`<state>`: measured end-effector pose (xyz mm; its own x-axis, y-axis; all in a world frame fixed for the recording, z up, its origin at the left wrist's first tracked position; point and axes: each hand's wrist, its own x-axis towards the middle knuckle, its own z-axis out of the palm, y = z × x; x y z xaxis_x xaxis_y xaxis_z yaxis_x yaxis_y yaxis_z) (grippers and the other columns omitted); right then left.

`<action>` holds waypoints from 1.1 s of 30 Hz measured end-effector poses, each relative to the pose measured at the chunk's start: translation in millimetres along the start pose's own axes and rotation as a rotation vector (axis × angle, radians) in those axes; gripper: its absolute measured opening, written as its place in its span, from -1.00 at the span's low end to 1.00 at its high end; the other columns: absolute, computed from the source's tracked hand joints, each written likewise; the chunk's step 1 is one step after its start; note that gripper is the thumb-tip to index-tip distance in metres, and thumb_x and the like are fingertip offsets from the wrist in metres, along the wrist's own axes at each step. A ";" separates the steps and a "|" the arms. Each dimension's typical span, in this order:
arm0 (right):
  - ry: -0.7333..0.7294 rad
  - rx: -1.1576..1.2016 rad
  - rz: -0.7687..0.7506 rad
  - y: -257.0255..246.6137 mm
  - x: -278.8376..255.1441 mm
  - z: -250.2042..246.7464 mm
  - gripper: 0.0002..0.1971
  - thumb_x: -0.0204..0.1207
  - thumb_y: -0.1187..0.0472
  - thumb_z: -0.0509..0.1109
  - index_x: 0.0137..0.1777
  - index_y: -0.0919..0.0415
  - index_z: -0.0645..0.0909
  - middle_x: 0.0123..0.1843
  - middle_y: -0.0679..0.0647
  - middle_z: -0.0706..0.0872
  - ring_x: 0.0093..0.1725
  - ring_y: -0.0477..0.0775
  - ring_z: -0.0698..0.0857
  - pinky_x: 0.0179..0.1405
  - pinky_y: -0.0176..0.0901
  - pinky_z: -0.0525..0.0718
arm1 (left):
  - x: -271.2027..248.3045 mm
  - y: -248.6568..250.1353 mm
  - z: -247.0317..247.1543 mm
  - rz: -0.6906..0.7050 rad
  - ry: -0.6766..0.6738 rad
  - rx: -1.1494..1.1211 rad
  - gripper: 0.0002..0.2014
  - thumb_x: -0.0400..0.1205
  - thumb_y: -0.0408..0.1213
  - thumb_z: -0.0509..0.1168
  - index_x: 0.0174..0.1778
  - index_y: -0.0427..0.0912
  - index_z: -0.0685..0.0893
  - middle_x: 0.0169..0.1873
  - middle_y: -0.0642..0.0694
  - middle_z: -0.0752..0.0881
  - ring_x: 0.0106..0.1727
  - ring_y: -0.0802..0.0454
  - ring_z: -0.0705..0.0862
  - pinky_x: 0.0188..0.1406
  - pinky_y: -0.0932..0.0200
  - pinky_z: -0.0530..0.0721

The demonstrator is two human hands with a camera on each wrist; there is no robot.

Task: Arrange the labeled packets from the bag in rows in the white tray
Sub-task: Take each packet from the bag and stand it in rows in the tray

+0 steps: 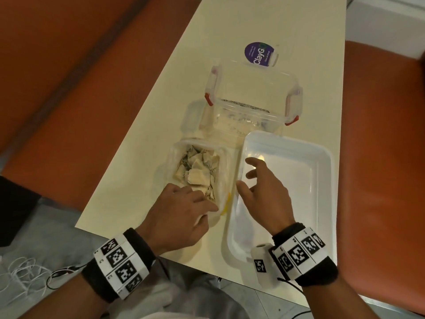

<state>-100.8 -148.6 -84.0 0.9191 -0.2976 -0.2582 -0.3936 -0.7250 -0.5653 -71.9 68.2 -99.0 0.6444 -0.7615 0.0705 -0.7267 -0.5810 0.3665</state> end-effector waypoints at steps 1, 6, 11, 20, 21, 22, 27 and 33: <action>-0.004 -0.049 -0.048 -2.0 -1.9 -3.7 -0.46 0.64 0.02 0.32 0.59 -0.22 0.27 0.25 -0.12 0.60 -0.13 -0.03 0.72 -0.14 -0.06 0.67 | 3.4 -2.0 -3.7 -0.049 0.040 -0.073 -0.72 0.51 -0.11 0.24 0.02 0.11 0.81 -0.14 0.14 0.78 -0.18 0.10 0.71 -0.17 0.07 0.62; -0.264 -0.418 -0.344 -15.7 -4.1 -5.4 -0.40 0.64 0.17 0.26 0.58 -0.41 0.27 0.06 -0.07 0.35 -0.19 -0.05 0.44 -0.48 -0.22 0.43 | 39.4 -25.6 -10.6 -0.142 -0.109 -0.032 -0.73 0.59 -0.24 0.25 0.12 0.02 0.78 0.09 0.05 0.71 0.03 -0.03 0.69 -0.15 0.04 0.65; -0.283 -0.544 -0.319 -12.5 3.1 -12.5 -0.69 0.67 -0.06 0.23 0.38 -0.33 0.54 0.01 -0.13 0.37 -0.02 -0.01 0.56 -0.38 -0.18 0.39 | 60.1 -34.6 -5.2 -0.048 -0.325 0.111 -0.64 0.54 -0.10 0.41 0.25 0.10 0.57 0.20 0.07 0.62 0.13 -0.06 0.61 -0.07 0.05 0.60; -0.233 -0.441 -0.304 -8.1 -1.0 -5.0 -0.81 0.68 -0.05 0.20 0.19 -0.21 0.61 0.01 -0.13 0.61 -0.13 0.02 0.67 -0.31 -0.15 0.62 | 54.5 -39.9 -4.9 -0.259 -0.343 0.110 -0.49 0.52 0.00 0.48 0.39 0.12 0.53 0.23 -0.04 0.45 -0.17 -0.03 0.58 -0.30 0.12 0.57; -0.228 -0.429 -0.303 -7.7 -2.0 -4.9 -0.81 0.68 -0.05 0.21 0.19 -0.21 0.61 0.01 -0.13 0.61 -0.13 0.01 0.67 -0.29 -0.14 0.65 | 54.1 -40.1 -4.2 -0.268 -0.298 0.093 -0.57 0.54 -0.06 0.46 0.32 0.10 0.58 0.19 -0.04 0.46 -0.25 -0.03 0.56 -0.34 0.13 0.55; -0.219 -0.419 -0.303 -6.8 -2.7 -5.1 -0.81 0.68 -0.05 0.21 0.19 -0.22 0.61 0.01 -0.14 0.60 -0.13 0.01 0.66 -0.28 -0.12 0.67 | 53.1 -40.9 -4.2 -0.279 -0.260 0.065 -0.63 0.54 -0.10 0.45 0.26 0.08 0.62 0.15 -0.02 0.47 -0.29 -0.04 0.56 -0.36 0.13 0.53; -0.196 -0.394 -0.293 -3.9 -3.2 -5.4 -0.82 0.69 -0.06 0.22 0.18 -0.22 0.62 0.00 -0.15 0.59 -0.20 -0.05 0.55 -0.30 -0.16 0.63 | 47.6 -46.0 -13.9 -0.358 -0.088 -0.193 -0.87 0.54 -0.16 0.47 -0.04 0.10 0.72 -0.10 0.15 0.64 -0.20 0.08 0.69 -0.22 0.08 0.64; -0.206 -0.367 -0.285 -5.0 -6.1 -4.0 -0.81 0.69 -0.06 0.22 0.20 -0.23 0.62 0.02 -0.17 0.59 -0.17 -0.05 0.57 -0.28 -0.16 0.61 | 45.7 -55.4 -22.6 -0.582 -0.068 -0.652 -0.85 0.62 -0.28 0.44 -0.13 0.04 0.62 -0.26 0.08 0.77 -0.21 0.03 0.74 -0.14 0.07 0.73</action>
<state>-104.4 -145.6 -76.5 0.9516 0.0456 -0.3039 -0.0611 -0.9412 -0.3323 3.3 72.1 -95.1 0.8398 -0.4230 -0.3403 0.0074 -0.6179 0.7862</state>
